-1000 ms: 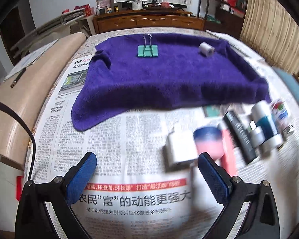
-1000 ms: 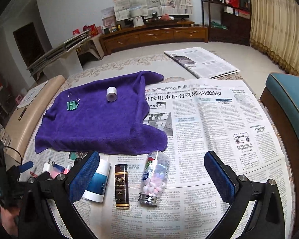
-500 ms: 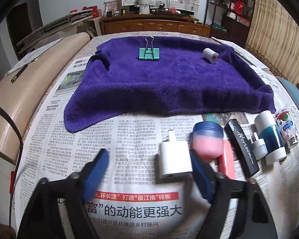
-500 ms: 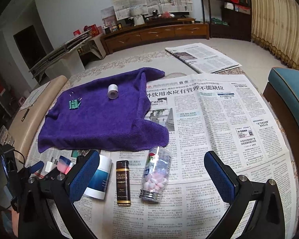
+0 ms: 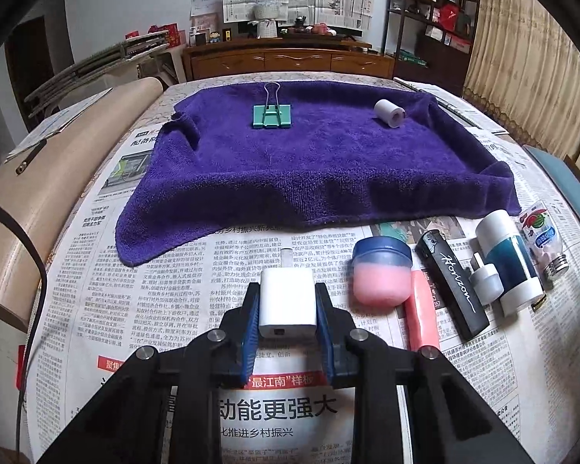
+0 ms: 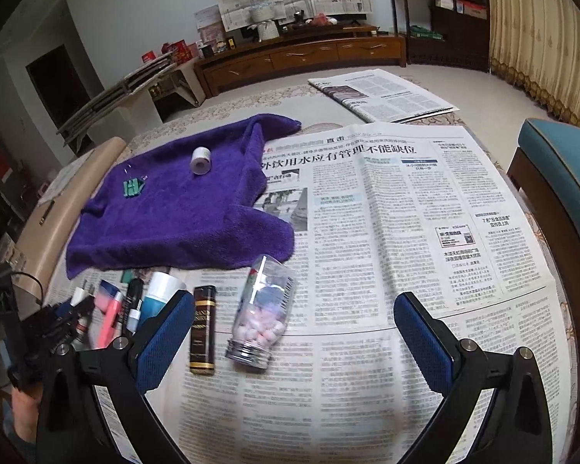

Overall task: Organize rigid objects
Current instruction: 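Grasp the white charger plug with the left tool while the right tool grasps the clear pill bottle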

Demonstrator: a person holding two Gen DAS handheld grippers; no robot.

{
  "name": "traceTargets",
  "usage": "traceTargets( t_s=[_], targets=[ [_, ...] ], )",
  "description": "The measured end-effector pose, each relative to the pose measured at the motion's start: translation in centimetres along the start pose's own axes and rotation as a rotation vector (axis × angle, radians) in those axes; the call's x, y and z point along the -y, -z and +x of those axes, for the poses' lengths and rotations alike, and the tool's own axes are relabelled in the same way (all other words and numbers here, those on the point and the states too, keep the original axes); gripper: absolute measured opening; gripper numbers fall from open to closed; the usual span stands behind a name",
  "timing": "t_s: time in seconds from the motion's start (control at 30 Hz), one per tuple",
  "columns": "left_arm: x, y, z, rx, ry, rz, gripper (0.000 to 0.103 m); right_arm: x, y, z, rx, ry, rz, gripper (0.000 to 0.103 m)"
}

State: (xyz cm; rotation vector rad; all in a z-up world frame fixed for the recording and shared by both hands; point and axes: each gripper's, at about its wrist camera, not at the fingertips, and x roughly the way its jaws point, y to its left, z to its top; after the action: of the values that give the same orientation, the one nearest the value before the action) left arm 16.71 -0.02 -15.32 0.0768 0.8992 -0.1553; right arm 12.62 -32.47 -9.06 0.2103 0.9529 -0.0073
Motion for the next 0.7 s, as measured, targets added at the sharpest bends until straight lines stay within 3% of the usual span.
traceTargets(
  t_s=[0.2, 0.37, 0.43, 0.7],
  targets=[
    [-0.1, -0.2, 0.1, -0.01, 0.005, -0.004, 0.025, -2.2, 0.9, 2.8, -0.043, 0.012, -0.049, 0.1],
    [-0.3, -0.3, 0.1, -0.016, 0.01, -0.002, 0.025, -2.9, 1.3, 5.2, -0.068, 0.118, -0.045, 0.087],
    [-0.3, -0.3, 0.1, -0.018, 0.013, -0.004, 0.025, -2.7, 1.2, 5.8, -0.075, 0.122, -0.019, 0.078],
    [-0.4, -0.3, 0.1, -0.024, 0.012, -0.004, 0.025, -4.3, 1.4, 7.0, -0.051, 0.195, -0.025, 0.073]
  ],
)
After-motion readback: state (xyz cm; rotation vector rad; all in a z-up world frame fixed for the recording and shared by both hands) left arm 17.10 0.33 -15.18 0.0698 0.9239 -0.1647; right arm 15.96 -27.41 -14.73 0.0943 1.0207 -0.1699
